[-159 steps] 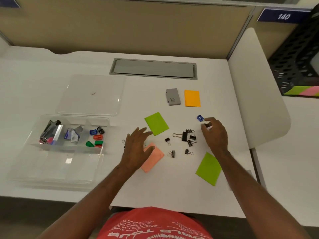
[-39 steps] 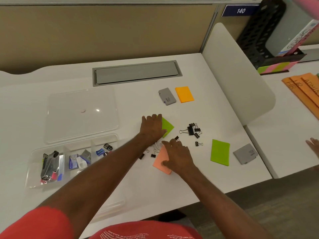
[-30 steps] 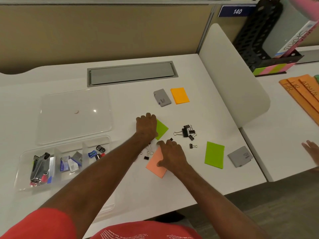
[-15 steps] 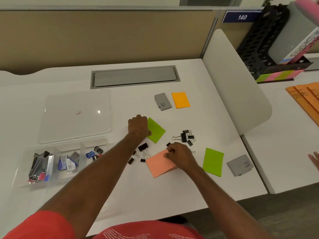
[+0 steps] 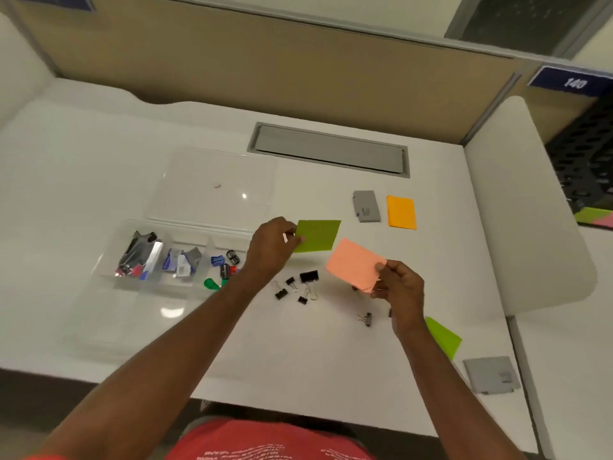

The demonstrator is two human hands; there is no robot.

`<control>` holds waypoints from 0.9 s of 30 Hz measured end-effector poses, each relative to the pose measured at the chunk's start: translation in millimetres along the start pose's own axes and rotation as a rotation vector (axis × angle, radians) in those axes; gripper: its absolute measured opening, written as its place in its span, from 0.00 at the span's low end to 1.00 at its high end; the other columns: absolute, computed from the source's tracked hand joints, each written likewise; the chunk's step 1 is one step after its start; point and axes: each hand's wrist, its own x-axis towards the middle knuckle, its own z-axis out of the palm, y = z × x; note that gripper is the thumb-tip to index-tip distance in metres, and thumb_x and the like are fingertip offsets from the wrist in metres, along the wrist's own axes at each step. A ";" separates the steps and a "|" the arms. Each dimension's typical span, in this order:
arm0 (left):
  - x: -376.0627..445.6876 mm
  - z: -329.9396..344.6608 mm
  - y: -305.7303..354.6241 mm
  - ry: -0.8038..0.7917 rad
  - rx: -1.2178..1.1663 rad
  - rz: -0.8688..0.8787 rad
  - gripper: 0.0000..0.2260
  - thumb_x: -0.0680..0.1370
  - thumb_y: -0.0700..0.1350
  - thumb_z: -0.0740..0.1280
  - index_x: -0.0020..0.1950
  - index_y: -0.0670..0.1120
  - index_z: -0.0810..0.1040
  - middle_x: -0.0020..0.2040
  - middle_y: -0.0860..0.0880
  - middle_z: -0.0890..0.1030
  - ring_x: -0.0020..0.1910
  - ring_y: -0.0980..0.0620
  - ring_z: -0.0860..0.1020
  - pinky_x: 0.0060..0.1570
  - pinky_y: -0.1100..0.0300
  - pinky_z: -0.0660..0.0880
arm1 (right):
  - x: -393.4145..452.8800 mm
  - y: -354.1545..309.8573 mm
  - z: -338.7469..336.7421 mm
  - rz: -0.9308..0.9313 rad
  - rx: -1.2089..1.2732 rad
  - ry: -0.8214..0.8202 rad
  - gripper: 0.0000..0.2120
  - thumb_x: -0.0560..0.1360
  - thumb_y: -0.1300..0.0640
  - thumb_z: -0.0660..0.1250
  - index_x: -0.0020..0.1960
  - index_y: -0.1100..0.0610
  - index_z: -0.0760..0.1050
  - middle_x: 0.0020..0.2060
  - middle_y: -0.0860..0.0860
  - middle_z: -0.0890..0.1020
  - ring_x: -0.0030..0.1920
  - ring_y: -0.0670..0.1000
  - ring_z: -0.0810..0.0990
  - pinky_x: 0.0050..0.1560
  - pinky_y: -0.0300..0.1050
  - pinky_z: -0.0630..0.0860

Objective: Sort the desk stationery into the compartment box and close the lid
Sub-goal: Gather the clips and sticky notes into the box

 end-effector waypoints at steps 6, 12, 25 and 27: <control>-37.9 -72.4 -42.2 0.162 -0.217 -0.096 0.06 0.75 0.45 0.74 0.41 0.45 0.81 0.38 0.48 0.80 0.34 0.50 0.77 0.36 0.59 0.73 | -19.5 -12.3 57.4 -0.012 0.097 0.003 0.05 0.77 0.62 0.69 0.45 0.55 0.81 0.31 0.51 0.82 0.26 0.51 0.77 0.25 0.41 0.76; -74.4 -152.1 -106.2 0.179 -0.336 -0.167 0.03 0.74 0.43 0.75 0.41 0.46 0.84 0.31 0.56 0.82 0.29 0.62 0.77 0.34 0.70 0.71 | -45.4 -15.1 122.1 -0.029 0.112 -0.032 0.06 0.78 0.63 0.67 0.49 0.55 0.81 0.35 0.52 0.83 0.28 0.50 0.78 0.27 0.41 0.77; -173.2 -250.1 -201.7 0.144 -0.334 -0.410 0.06 0.70 0.52 0.76 0.37 0.53 0.83 0.33 0.52 0.84 0.29 0.55 0.77 0.36 0.50 0.77 | -92.6 -5.4 251.0 -0.056 0.045 -0.123 0.05 0.78 0.62 0.67 0.49 0.54 0.81 0.37 0.54 0.83 0.28 0.51 0.79 0.28 0.41 0.78; -187.4 -248.7 -210.2 0.132 -0.235 -0.448 0.10 0.72 0.55 0.75 0.37 0.51 0.82 0.32 0.54 0.84 0.32 0.56 0.80 0.37 0.51 0.77 | -97.3 -4.4 265.7 -0.062 0.027 -0.154 0.06 0.78 0.62 0.67 0.50 0.54 0.81 0.37 0.56 0.82 0.29 0.51 0.79 0.28 0.42 0.77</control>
